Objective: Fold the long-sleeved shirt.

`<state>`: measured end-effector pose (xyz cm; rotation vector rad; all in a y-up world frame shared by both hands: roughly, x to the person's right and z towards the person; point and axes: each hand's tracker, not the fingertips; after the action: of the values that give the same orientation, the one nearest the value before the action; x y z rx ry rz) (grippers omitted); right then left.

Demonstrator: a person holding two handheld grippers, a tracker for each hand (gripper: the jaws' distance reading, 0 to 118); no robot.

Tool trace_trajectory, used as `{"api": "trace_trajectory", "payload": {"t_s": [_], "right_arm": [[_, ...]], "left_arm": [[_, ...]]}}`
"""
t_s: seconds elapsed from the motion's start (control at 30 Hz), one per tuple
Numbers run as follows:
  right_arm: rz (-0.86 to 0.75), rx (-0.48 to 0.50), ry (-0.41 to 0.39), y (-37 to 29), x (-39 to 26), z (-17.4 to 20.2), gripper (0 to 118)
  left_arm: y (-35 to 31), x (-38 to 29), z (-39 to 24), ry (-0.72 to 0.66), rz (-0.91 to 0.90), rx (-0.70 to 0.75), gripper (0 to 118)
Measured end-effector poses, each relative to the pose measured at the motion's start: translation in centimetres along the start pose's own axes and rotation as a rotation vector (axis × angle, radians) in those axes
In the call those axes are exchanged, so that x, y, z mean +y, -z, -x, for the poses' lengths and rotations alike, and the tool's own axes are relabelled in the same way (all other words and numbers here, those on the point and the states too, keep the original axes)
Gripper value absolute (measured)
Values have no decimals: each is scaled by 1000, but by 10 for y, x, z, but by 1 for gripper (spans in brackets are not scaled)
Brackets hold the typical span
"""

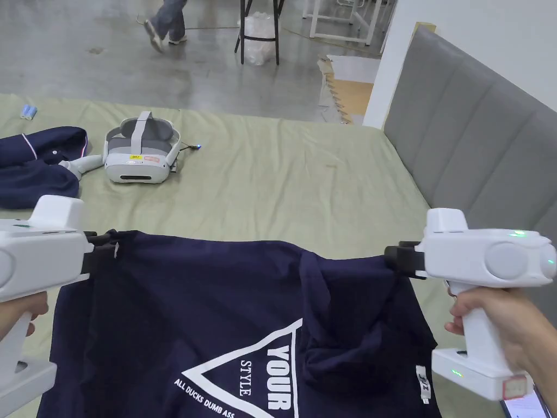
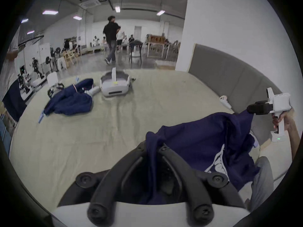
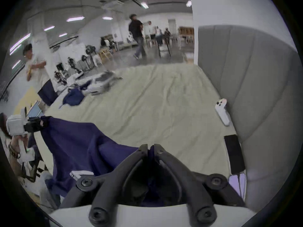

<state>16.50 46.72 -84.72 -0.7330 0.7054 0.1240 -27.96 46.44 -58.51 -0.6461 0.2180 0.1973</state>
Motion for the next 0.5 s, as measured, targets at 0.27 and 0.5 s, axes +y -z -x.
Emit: {"api": "trace_trajectory", "payload": {"t_s": [0.27,0.5], "right_arm": [[-34,1,-124,-80,-101,4,5],[391,5,-354,-37,-187,7,5]], "left_arm": [[-87,-103,-19,91,14,10,13],[-51,-202,-27,76,377,-9,13]]}}
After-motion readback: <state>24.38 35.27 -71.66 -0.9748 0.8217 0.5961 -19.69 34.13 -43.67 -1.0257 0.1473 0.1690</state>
